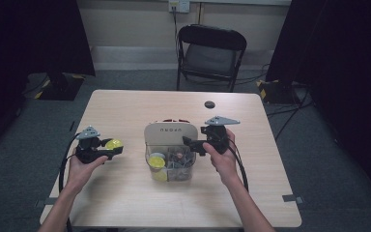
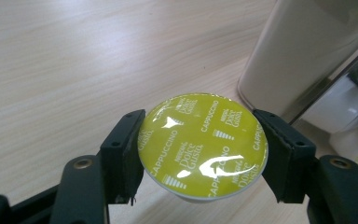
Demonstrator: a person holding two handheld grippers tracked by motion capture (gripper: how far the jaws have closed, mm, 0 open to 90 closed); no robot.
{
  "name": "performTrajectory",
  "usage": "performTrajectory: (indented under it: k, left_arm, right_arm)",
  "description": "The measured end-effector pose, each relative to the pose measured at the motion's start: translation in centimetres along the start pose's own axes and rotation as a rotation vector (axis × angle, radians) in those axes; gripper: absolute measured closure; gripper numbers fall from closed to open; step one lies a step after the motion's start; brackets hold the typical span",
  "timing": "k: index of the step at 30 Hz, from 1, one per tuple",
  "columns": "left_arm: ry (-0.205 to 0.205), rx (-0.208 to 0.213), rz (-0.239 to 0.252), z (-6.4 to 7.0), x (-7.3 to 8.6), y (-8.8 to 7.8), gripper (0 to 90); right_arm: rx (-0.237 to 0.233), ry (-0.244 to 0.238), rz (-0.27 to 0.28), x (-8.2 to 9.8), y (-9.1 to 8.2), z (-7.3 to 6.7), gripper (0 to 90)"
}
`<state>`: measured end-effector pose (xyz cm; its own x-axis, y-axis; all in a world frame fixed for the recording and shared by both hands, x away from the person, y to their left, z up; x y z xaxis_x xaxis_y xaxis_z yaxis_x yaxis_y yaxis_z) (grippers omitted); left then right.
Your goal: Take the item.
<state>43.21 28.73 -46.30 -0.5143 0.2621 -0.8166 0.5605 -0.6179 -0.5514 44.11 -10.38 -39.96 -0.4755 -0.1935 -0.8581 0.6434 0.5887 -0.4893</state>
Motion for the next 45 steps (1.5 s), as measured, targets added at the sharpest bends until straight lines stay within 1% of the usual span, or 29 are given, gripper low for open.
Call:
performTrajectory:
  k: [3, 5, 6, 10, 12, 16, 18, 20, 23, 29, 31, 32, 34, 36, 39, 40, 42, 43, 45]
  left_arm:
    - [-0.007, 0.001, -0.018, -0.3, 0.4, 0.4, 37.8]
    - [-0.021, 0.006, -0.028, -0.6, 0.7, 0.8, 37.8]
    - [-0.026, -0.001, -0.032, -0.6, 0.9, 1.0, 37.8]
    - [-0.031, 0.001, -0.051, -1.0, 1.3, 1.6, 37.8]
    - [-0.031, 0.002, -0.062, -1.1, 1.5, 1.9, 37.7]
    - [-0.013, -0.002, -0.095, -1.1, 1.8, 2.6, 37.7]
    - [-0.013, 0.001, -0.112, -1.1, 2.0, 2.8, 37.7]
    - [-0.024, 0.002, -0.121, -1.1, 2.1, 3.0, 37.7]
    - [-0.014, 0.007, -0.127, -1.1, 2.2, 3.2, 37.7]
    - [-0.028, 0.015, -0.130, -1.0, 2.2, 3.5, 37.5]
    - [-0.026, 0.014, -0.120, -1.0, 2.3, 3.5, 36.9]
    - [-0.029, 0.013, -0.118, -1.0, 2.4, 3.4, 35.5]
    - [-0.038, 0.015, -0.101, -1.0, 2.3, 3.2, 28.6]
    - [-0.028, 0.016, -0.090, -1.0, 2.3, 3.0, 25.7]
    - [-0.030, -0.002, -0.093, -1.0, 2.3, 2.8, 21.7]
    - [-0.041, -0.001, -0.089, -1.0, 2.4, 2.8, 20.9]
    - [-0.044, -0.010, -0.094, -1.1, 2.5, 2.5, 20.8]
    - [-0.055, -0.011, -0.086, -1.1, 2.5, 2.4, 20.8]
    - [-0.058, -0.018, -0.089, -1.2, 2.5, 2.0, 19.9]
  right_arm:
    - [0.000, 0.000, -0.001, 0.0, 0.0, 0.0, 14.1]
    - [-0.001, -0.001, -0.001, 0.0, 0.0, 0.0, 14.1]
    - [0.000, 0.000, -0.002, 0.0, 0.0, 0.0, 14.1]
    - [0.002, 0.000, -0.003, 0.0, 0.1, -0.1, 14.1]
    - [0.000, -0.001, -0.004, 0.1, 0.1, -0.1, 14.1]
    - [0.000, -0.003, -0.009, 0.1, 0.2, -0.2, 14.2]
    - [0.000, -0.006, -0.009, 0.2, 0.2, -0.2, 14.2]
    - [0.002, -0.005, -0.010, 0.2, 0.2, -0.2, 14.1]
    - [0.002, -0.005, -0.009, 0.2, 0.2, -0.2, 14.1]
    - [0.002, -0.005, -0.010, 0.2, 0.2, -0.2, 14.1]
    - [0.002, -0.005, -0.009, 0.2, 0.2, -0.2, 14.1]
    - [0.001, -0.004, -0.009, 0.2, 0.2, -0.2, 14.2]
    - [-0.001, -0.001, -0.008, 0.2, 0.2, -0.2, 14.2]
    - [-0.001, -0.001, -0.008, 0.2, 0.2, -0.2, 14.2]
    - [-0.002, 0.000, -0.009, 0.2, 0.3, -0.2, 14.2]
    - [-0.002, -0.001, -0.009, 0.2, 0.3, -0.2, 14.2]
    - [-0.004, 0.000, -0.010, 0.2, 0.3, -0.2, 14.2]
    - [-0.005, 0.000, -0.010, 0.2, 0.3, -0.2, 14.2]
    - [-0.005, 0.001, -0.010, 0.2, 0.3, -0.2, 14.2]
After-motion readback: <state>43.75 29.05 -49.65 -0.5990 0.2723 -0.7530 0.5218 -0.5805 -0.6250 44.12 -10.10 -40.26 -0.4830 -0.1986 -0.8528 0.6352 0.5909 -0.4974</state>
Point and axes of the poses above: each handheld gripper's, and its own axes: y roughly forward along the jaws, x roughly out of its underside, z roughly to its right, the point moved 2 cm from there along y, roughly forward along the jaws, and after that the axes turned 3 degrees about x, right-handed, at the moved point
